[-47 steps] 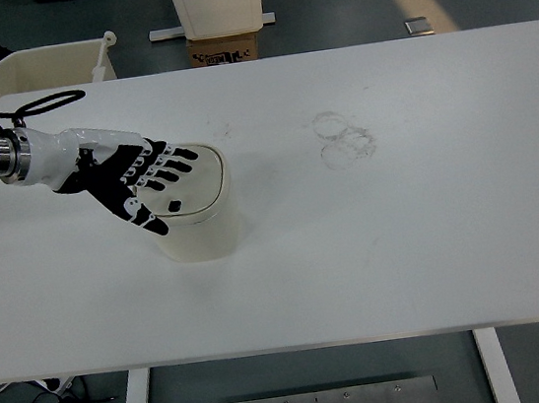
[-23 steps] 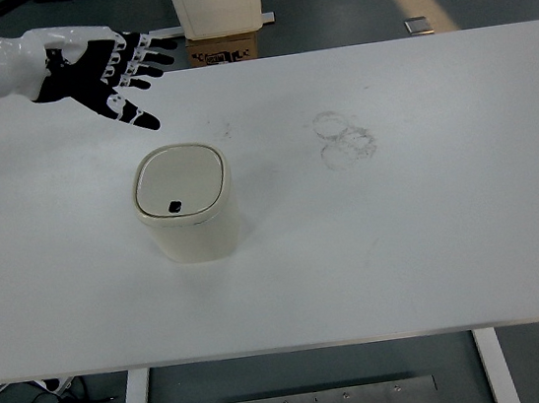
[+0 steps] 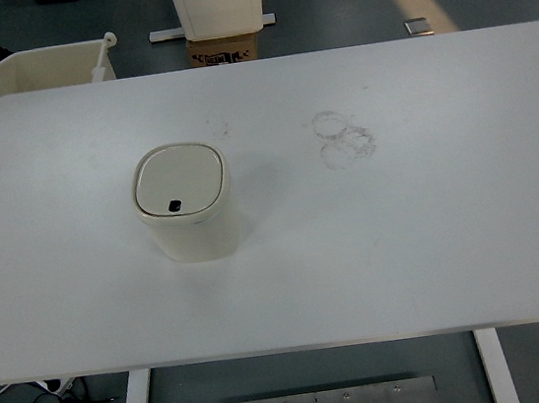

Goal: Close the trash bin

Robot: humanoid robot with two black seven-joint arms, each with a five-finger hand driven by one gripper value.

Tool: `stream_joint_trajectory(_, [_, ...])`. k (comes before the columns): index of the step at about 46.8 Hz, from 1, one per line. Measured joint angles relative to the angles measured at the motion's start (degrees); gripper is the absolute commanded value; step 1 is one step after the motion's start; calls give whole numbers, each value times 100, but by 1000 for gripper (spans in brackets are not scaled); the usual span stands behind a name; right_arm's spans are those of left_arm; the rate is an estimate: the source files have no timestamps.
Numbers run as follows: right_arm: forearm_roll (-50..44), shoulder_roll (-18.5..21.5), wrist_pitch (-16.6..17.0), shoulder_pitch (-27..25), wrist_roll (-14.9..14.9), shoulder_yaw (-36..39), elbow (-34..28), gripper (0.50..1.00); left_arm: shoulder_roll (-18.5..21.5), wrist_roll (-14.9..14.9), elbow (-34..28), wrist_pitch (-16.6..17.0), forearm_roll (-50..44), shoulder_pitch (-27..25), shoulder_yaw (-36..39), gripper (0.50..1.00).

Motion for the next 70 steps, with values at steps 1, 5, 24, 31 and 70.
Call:
stream_joint_trajectory(1, [0, 0, 1, -1, -2, 0, 0, 991, -33, -2, 103, 0, -33, 53, -103, 1000])
stream_joint_trajectory(5, [0, 0, 0, -3, -1, 0, -1, 991, -108, -1, 507, -7, -157, 309, -508, 1000])
stream_joint_trajectory(24, [9, 0, -2, -35, -2, 9, -14, 991, -161, -336, 1266, -41, -979, 1816, -1926, 1000])
stream_joint_trajectory(31, [4, 0, -2, -44, -2, 9, -8, 991, -296, -335, 1499, -37, -1303, 2103, -2325, 1000])
stream_joint_trajectory(70, [2, 0, -2, -63, -2, 9, -7, 991, -824, -637, 1699, -65, -1654, 4214, -3590, 1000])
